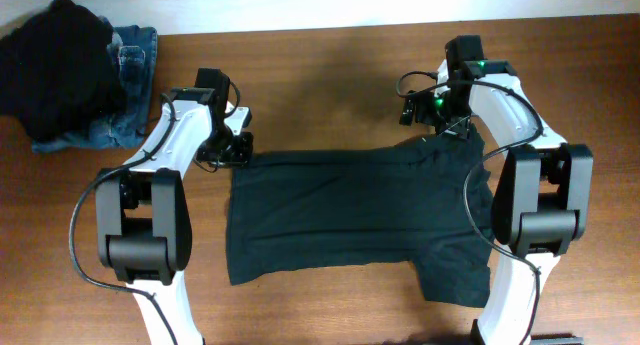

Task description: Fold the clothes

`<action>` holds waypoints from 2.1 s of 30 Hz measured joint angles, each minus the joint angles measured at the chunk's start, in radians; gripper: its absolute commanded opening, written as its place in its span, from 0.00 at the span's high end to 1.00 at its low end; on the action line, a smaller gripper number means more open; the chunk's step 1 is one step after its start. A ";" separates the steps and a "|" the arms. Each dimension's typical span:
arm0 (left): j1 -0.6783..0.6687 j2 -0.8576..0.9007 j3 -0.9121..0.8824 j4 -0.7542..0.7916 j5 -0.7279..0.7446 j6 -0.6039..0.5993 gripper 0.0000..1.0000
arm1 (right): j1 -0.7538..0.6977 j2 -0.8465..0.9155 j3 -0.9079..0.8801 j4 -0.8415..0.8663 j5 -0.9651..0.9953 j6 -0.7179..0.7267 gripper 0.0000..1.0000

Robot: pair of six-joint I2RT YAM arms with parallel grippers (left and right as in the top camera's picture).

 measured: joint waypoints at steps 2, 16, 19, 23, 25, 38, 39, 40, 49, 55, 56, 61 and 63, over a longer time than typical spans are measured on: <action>0.000 0.000 0.000 0.001 0.005 0.000 0.70 | 0.000 0.000 0.000 0.000 0.000 0.000 0.01; 0.000 0.021 -0.005 0.003 0.010 0.000 0.99 | 0.000 0.000 0.000 0.000 0.000 0.000 0.01; 0.000 0.025 -0.006 0.003 0.015 0.000 0.99 | 0.000 0.000 0.000 0.000 0.000 0.000 0.01; 0.000 0.025 -0.006 0.003 0.016 0.000 0.99 | 0.000 0.000 0.000 0.000 0.000 0.000 0.01; 0.000 0.025 -0.006 -0.001 0.016 0.000 0.99 | 0.000 0.000 0.000 0.000 0.000 -0.001 0.01; 0.000 0.025 0.028 -0.126 0.016 0.000 0.99 | 0.000 0.000 0.000 0.000 0.004 0.001 0.01; 0.000 0.025 0.035 -0.134 0.016 0.000 0.99 | 0.000 0.000 0.000 0.000 0.005 0.000 0.01; 0.000 0.025 0.042 -0.140 0.016 0.000 0.99 | 0.000 0.000 0.000 0.000 0.005 0.000 0.01; 0.000 0.025 0.066 -0.212 -0.024 0.000 0.99 | 0.000 0.000 0.000 0.000 0.008 0.000 0.01; 0.000 0.025 0.066 -0.233 -0.041 -0.001 0.99 | 0.000 0.000 0.000 0.000 0.008 0.000 0.01; 0.000 0.025 0.066 -0.234 -0.042 -0.002 0.99 | 0.000 0.000 0.000 0.000 0.008 0.000 0.01; 0.000 0.025 0.066 -0.239 -0.046 -0.004 0.99 | 0.000 0.000 0.000 0.000 0.008 -0.001 0.01; 0.000 0.025 0.066 -0.240 -0.046 -0.004 0.99 | 0.000 0.000 0.000 0.000 0.008 0.000 0.01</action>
